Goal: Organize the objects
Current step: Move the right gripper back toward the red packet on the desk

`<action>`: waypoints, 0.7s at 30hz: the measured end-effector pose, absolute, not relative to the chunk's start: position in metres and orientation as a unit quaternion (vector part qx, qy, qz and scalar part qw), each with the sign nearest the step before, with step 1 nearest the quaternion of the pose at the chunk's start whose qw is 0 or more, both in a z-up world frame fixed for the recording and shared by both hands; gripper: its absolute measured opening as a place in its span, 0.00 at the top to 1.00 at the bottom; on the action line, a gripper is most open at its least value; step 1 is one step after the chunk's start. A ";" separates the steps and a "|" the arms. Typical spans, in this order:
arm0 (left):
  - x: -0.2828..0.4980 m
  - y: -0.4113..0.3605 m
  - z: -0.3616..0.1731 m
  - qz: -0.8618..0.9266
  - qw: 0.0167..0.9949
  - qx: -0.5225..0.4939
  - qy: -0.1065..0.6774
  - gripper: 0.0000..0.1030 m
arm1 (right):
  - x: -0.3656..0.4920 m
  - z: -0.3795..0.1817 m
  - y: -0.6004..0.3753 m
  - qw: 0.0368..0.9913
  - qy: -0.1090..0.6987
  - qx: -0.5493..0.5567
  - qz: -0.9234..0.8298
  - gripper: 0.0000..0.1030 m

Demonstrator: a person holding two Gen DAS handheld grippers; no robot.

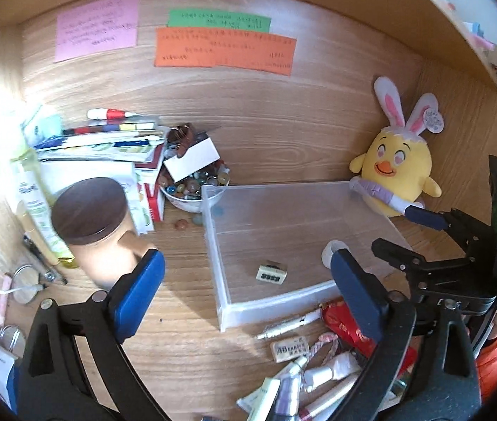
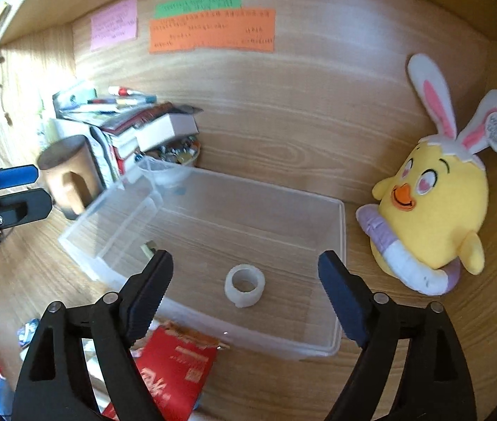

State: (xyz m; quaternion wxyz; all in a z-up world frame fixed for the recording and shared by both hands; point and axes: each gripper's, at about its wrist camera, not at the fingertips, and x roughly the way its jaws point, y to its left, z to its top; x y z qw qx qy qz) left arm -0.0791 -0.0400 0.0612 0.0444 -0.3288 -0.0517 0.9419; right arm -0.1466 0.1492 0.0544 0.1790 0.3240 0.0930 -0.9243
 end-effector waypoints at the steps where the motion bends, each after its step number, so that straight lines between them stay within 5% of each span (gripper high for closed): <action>1: -0.075 -0.041 0.061 0.942 0.044 -0.328 -0.053 0.06 | -0.142 0.056 0.149 0.181 0.092 0.321 -0.925 0.19; 21: -0.018 -0.062 -0.012 0.914 0.027 -0.399 -0.070 0.04 | -0.088 0.023 0.139 0.201 0.063 0.346 -0.914 0.15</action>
